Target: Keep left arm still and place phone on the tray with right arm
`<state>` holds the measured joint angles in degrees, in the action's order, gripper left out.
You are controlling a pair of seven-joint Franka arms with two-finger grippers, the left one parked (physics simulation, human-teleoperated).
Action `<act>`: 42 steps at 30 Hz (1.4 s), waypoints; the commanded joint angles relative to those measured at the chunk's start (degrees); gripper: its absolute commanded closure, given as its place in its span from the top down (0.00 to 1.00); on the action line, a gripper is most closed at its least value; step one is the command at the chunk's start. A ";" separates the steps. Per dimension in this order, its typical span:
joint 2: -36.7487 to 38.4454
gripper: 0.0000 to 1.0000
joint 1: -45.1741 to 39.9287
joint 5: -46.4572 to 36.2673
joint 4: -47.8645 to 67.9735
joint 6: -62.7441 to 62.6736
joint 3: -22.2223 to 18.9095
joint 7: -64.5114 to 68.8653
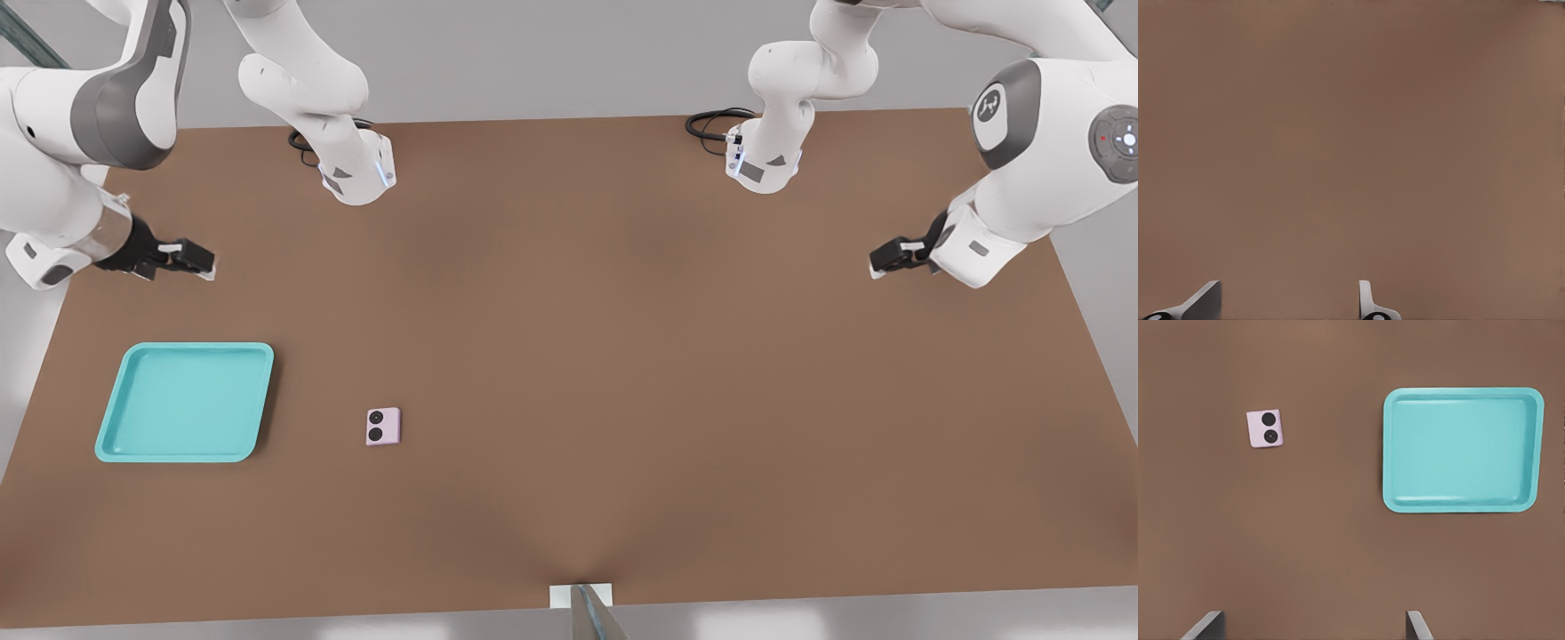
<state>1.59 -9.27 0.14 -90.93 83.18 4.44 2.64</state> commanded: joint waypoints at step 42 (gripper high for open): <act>-44.74 1.00 10.32 2.41 2.33 39.96 7.51 -16.53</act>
<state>-42.82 1.02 2.59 -88.59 122.30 11.95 -12.96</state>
